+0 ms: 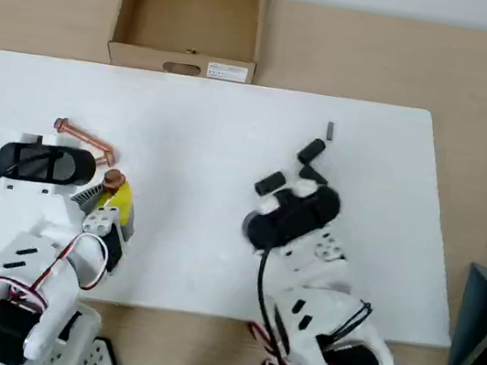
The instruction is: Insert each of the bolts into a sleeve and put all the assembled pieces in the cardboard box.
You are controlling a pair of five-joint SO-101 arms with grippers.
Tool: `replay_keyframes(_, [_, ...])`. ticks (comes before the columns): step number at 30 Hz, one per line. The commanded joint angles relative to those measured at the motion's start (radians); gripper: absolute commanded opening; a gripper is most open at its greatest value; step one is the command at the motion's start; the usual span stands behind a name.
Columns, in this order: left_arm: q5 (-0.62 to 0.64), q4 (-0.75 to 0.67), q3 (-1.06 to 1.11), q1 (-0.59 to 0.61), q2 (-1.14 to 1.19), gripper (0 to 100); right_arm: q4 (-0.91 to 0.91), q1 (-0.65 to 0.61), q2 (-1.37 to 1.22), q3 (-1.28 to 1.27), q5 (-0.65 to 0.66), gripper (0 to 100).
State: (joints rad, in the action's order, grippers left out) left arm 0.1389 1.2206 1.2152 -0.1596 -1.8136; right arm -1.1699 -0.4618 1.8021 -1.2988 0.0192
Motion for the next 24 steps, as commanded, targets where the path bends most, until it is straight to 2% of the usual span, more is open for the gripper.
replay_keyframes(1, [0.048,-0.068,0.005,-0.002,-0.012,0,0.029,-0.09,0.074,-0.025,-0.006,0.9])
replay_keyframes(10, [0.245,-0.272,0.005,-0.008,-0.012,0,0.031,-0.262,0.15,-0.084,-0.009,0.9])
replay_keyframes(17, [0.322,-0.419,-0.002,-0.026,-0.012,0,0.094,-0.334,0.173,-0.087,-0.005,0.9])
replay_keyframes(24, [0.379,-0.428,-0.025,-0.17,-0.012,0,0.157,-0.387,0.171,-0.087,-0.003,0.9])
